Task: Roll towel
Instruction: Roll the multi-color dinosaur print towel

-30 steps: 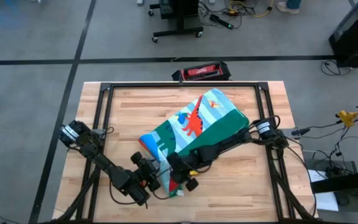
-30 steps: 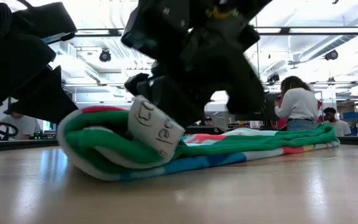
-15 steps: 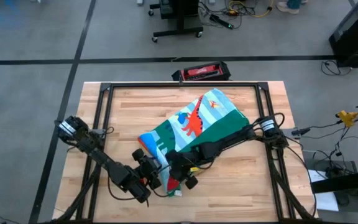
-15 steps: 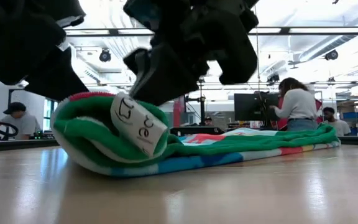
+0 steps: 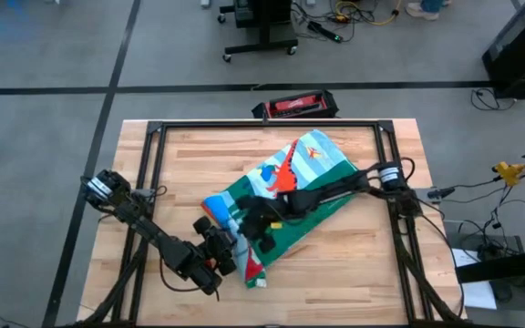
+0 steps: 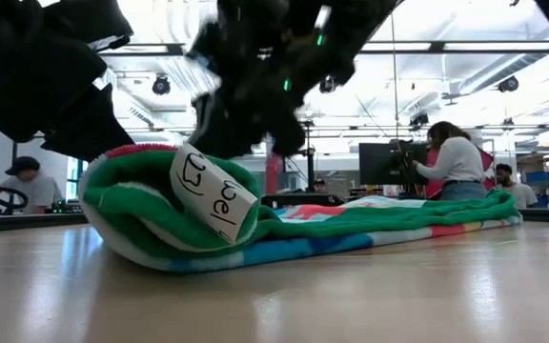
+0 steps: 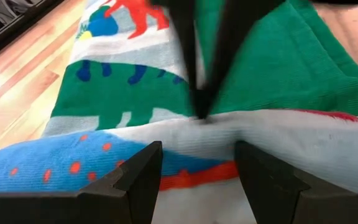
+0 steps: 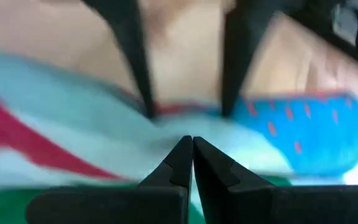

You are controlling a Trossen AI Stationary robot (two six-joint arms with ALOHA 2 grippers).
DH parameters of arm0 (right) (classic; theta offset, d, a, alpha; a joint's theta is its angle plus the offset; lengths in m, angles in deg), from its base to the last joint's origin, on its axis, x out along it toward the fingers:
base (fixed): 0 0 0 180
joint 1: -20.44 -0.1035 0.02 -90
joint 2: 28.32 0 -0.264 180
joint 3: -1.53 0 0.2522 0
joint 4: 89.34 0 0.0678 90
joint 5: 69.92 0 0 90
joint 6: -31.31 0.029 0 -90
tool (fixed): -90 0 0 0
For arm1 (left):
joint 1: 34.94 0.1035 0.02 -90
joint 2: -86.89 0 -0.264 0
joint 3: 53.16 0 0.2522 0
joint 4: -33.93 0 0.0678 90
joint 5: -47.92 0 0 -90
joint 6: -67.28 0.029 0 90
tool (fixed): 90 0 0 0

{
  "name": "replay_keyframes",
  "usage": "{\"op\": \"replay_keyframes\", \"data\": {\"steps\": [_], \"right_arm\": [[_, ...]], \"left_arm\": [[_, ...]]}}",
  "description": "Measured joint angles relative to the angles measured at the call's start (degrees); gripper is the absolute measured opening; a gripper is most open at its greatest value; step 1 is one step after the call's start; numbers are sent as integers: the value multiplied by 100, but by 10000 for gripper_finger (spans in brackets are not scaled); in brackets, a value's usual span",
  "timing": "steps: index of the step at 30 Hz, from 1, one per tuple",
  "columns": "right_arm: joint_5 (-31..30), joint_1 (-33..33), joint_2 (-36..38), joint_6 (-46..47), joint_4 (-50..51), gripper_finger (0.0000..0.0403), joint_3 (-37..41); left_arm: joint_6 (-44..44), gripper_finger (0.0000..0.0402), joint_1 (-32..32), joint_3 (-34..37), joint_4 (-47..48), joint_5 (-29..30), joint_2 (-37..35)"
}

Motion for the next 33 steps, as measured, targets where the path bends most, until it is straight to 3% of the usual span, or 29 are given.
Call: {"op": "replay_keyframes", "data": {"steps": [5, 11, 15, 20, 27, 33], "right_arm": [[638, 131, -143, 22, -216, 0, -6], [684, 133, -350, -125, -378, 0, -7], [679, 154, -416, -155, -310, 0, -6], [685, 207, -414, -260, -259, 0, -6], [669, 211, -414, -306, -231, 0, -6], [658, 300, -414, -425, -37, 0, 5]], "left_arm": [[0, 190, 2, 2, 0, -95, -1], [3, 190, 4, 4, 5, -178, -137], [-96, 190, -9, 6, 48, -888, -364], [-979, 190, -235, 5, 599, -1946, -566], [-1861, 190, -570, 204, 930, -1524, -345], [-1184, 190, -361, 275, 441, -1083, 68]]}}
